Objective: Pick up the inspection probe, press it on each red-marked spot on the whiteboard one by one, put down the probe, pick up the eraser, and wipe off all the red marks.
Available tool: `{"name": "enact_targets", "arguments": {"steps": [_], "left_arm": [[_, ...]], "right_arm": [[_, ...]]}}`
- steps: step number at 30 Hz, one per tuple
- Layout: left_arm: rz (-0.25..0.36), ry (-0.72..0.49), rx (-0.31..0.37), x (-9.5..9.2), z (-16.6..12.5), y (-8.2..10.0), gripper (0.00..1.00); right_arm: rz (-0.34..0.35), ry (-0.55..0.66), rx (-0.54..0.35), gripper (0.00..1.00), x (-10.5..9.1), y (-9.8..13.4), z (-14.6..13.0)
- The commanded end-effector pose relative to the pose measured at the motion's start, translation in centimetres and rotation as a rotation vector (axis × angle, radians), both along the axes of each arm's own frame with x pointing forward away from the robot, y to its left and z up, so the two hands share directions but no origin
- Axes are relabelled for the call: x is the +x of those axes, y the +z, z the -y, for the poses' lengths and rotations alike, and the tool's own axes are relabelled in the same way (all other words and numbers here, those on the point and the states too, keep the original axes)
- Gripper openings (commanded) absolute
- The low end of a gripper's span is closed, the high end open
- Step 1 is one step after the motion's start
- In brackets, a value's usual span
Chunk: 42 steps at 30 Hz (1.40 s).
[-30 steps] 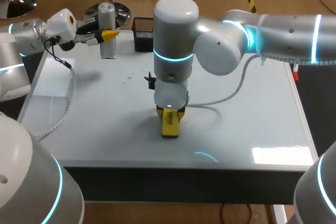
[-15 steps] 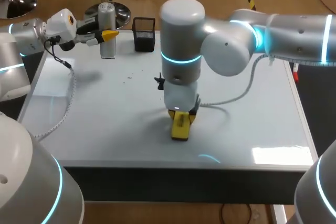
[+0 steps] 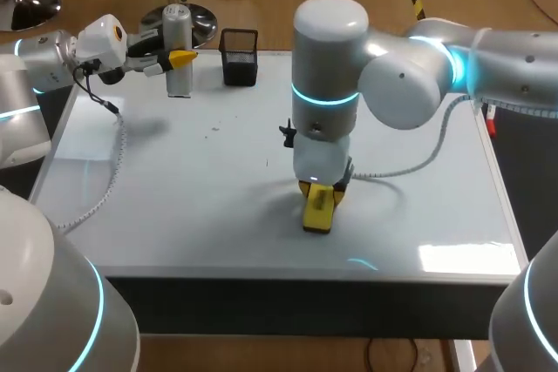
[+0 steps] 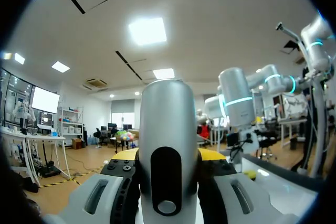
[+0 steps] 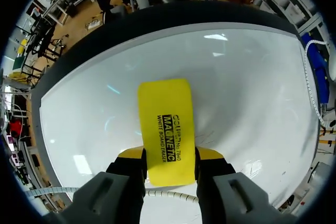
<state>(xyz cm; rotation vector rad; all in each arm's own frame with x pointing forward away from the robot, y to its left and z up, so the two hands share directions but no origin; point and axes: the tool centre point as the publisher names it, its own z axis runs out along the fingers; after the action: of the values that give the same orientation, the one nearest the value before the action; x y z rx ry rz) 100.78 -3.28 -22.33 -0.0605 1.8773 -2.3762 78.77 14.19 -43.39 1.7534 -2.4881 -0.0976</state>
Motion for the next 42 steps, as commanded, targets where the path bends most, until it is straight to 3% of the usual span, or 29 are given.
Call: {"name": "enact_targets", "arguments": {"steps": [1,4,7,11,16,28,42], "left_arm": [[0.000,0.000,0.000,0.0,0.0,0.1,0.00],[0.000,0.000,0.000,0.0,0.0,0.1,0.00],[0.000,0.000,0.000,0.0,0.0,0.1,0.00],[0.000,0.000,0.000,0.0,0.0,0.1,0.00],[0.000,0.000,0.000,0.0,0.0,0.1,0.00],[0.000,0.000,0.000,0.0,0.0,0.1,0.00],[0.000,0.000,0.000,0.0,0.0,0.1,0.00]], "right_arm": [[-0.004,-0.002,0.000,0.00,0.1,-4.0,1.0],[0.020,-0.009,0.014,0.00,0.8,-2.8,1.6],[0.035,0.030,0.031,0.00,2.0,0.4,1.9],[0.114,0.070,0.028,0.00,4.4,4.2,2.9],[0.149,0.100,-0.024,0.00,6.8,6.0,4.2],[0.136,0.109,-0.030,0.00,10.8,6.1,8.5],[0.108,0.049,-0.031,0.00,21.2,5.0,14.6]]}}
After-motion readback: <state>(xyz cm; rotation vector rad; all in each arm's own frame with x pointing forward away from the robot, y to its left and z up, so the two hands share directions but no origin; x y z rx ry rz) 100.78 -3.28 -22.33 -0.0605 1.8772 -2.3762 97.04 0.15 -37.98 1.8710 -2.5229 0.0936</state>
